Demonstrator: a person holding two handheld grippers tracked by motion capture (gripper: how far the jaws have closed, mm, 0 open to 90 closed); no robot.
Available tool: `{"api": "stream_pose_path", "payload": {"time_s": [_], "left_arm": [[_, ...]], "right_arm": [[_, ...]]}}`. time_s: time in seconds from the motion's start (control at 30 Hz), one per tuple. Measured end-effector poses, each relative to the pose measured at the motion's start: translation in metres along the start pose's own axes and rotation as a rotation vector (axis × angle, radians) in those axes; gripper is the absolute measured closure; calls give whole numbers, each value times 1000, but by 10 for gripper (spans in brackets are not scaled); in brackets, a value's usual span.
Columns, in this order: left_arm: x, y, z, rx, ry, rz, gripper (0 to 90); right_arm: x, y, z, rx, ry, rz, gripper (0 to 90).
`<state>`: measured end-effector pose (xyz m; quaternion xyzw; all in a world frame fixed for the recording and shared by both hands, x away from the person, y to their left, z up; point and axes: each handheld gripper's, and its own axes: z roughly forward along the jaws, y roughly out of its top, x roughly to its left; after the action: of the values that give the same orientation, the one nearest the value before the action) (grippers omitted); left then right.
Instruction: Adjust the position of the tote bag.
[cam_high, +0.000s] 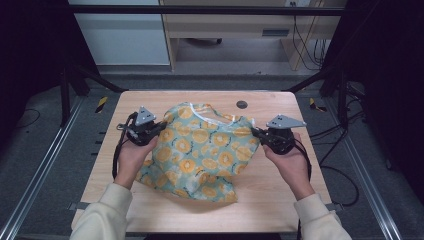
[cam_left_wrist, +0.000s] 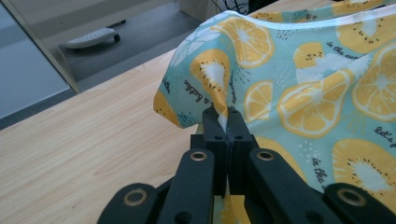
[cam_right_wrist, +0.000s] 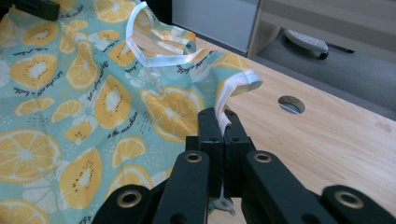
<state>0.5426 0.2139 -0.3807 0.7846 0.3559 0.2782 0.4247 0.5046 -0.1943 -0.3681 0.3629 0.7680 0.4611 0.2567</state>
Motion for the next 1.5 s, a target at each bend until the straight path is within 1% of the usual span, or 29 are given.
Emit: {"api": "stream_pose_path", "payload": {"time_s": [0.07,0.1,0.13,0.2,0.27,0.37,0.47,0.67,0.7,0.73,0.87,0.93,1.07,1.1,1.13,1.17,1.23,1.27,1.3,1.33,1.4,1.5], "left_arm": [[0,0,-5,-11,5,5,900],[0,0,-6,-15,11,6,900],[0,0,-8,-19,12,5,900],[1,-2,-12,-25,15,6,900],[0,-3,-15,-37,18,1,900],[-1,-4,-20,-52,19,6,900],[-2,-6,-24,-56,20,28,900],[-5,-17,-33,-85,18,15,900],[-6,-19,-35,-98,24,28,900],[-7,-21,-37,-94,24,18,900],[-9,-27,-44,-111,40,27,900],[-9,-30,-48,-123,48,26,900],[-11,-35,-55,-138,48,14,900],[-12,-37,-56,-136,47,16,900],[-12,-38,-57,-145,49,25,900],[-13,-40,-59,-138,48,16,900],[-14,-43,-63,-143,48,14,900],[-14,-44,-64,-154,54,25,900],[-16,-46,-66,-145,51,13,900],[-16,-47,-68,-148,53,11,900],[-17,-50,-72,-164,61,25,900],[-20,-54,-81,-180,73,21,900]], "right_arm": [[1,1,0,-7,-3,-7,896],[4,1,0,0,-6,-39,896],[4,1,0,0,-6,-39,896],[7,0,1,6,-10,-58,896],[9,0,0,-3,-9,-58,896],[11,2,-5,-22,-8,-64,896],[12,3,-7,-38,-4,-65,896],[19,-5,-12,-67,7,-79,896],[20,-6,-14,-75,9,-79,896],[22,-7,-17,-87,14,-77,895],[29,-8,-24,-115,30,-77,896],[33,-8,-27,-127,36,-90,896],[38,-11,-31,-132,47,-106,896],[39,-12,-32,-130,49,-111,896],[40,-13,-33,-130,51,-117,896],[41,-14,-33,-130,54,-117,895],[44,-15,-35,-131,58,-123,896],[45,-15,-36,-132,59,-123,896],[47,-16,-37,-136,61,-125,896],[48,-16,-38,-139,63,-128,896],[51,-16,-40,-144,67,-132,896],[56,-17,-44,-157,77,-139,896]]}}
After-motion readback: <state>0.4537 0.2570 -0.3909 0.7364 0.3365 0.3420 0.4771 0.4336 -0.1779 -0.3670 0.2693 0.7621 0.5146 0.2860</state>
